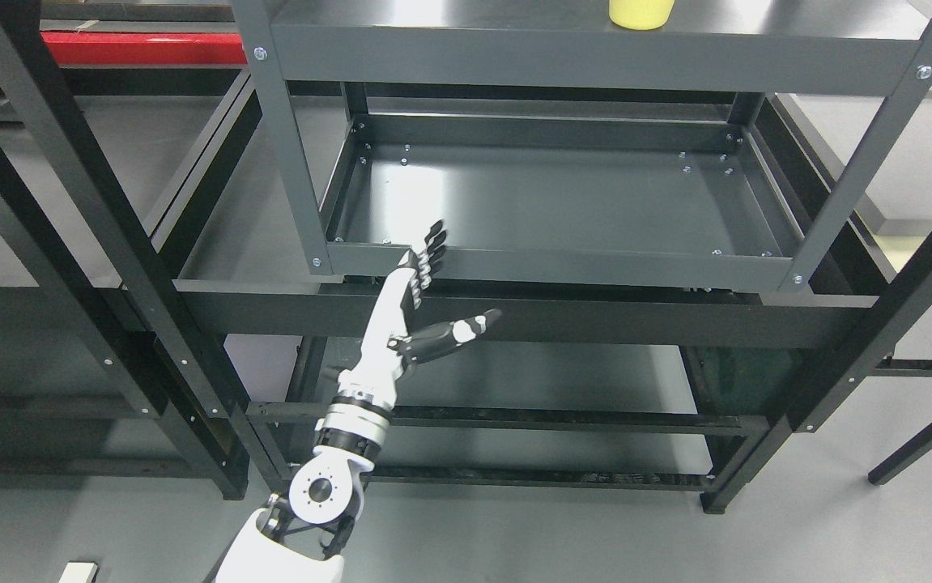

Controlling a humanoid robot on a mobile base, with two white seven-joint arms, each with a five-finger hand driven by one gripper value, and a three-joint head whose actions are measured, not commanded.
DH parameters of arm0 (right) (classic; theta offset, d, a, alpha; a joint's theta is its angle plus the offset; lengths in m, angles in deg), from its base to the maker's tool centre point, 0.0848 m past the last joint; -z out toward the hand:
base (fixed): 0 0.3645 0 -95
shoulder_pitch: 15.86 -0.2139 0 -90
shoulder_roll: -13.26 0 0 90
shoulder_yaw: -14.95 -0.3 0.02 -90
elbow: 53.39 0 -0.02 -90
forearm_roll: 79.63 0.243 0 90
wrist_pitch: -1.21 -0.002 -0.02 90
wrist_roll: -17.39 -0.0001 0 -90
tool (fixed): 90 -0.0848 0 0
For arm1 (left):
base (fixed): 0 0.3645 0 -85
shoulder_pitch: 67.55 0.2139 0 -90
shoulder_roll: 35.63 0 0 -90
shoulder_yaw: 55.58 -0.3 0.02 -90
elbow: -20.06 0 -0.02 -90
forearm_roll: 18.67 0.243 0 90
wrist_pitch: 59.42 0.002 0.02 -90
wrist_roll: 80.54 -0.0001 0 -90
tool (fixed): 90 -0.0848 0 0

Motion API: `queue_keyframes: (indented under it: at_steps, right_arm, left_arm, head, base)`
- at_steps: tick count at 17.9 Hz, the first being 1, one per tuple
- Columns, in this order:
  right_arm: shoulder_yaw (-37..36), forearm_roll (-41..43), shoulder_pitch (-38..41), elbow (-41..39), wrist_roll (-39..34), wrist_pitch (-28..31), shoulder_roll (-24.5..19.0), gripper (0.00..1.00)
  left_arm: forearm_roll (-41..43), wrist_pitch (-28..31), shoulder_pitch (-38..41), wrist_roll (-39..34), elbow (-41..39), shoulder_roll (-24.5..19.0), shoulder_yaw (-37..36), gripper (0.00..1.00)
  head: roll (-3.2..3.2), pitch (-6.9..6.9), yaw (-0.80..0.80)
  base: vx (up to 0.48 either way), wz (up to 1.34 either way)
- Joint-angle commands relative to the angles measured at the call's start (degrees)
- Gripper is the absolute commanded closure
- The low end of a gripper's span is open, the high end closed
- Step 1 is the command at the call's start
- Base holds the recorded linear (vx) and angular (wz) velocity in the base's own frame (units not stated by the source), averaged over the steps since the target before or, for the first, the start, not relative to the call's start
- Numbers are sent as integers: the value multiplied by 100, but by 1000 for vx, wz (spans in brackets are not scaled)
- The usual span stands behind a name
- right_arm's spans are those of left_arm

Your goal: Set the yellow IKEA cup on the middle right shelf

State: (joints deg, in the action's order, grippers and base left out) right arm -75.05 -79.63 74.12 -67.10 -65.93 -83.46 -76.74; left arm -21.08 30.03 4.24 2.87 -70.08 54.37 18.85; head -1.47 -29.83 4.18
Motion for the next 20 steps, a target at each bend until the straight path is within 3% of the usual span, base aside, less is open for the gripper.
queue_keyframes:
  at_steps: [1, 6, 20]
  right_arm:
    - [97, 141, 80, 0, 0, 3, 100, 1]
    - [97, 141, 80, 0, 0, 3, 100, 1]
    - [97, 141, 80, 0, 0, 3, 100, 1]
  left_arm:
    - [373, 46, 616, 105, 77, -100, 1250, 1]
    - [-84, 230, 661, 149, -161, -100, 1250, 6]
    - [-102, 55, 1127, 140, -382, -100, 1153, 2]
  head:
    - [0, 0, 0]
    - [0, 0, 0]
    - [0, 0, 0]
  base:
    - [0, 0]
    - [0, 0]
    - [3, 3]
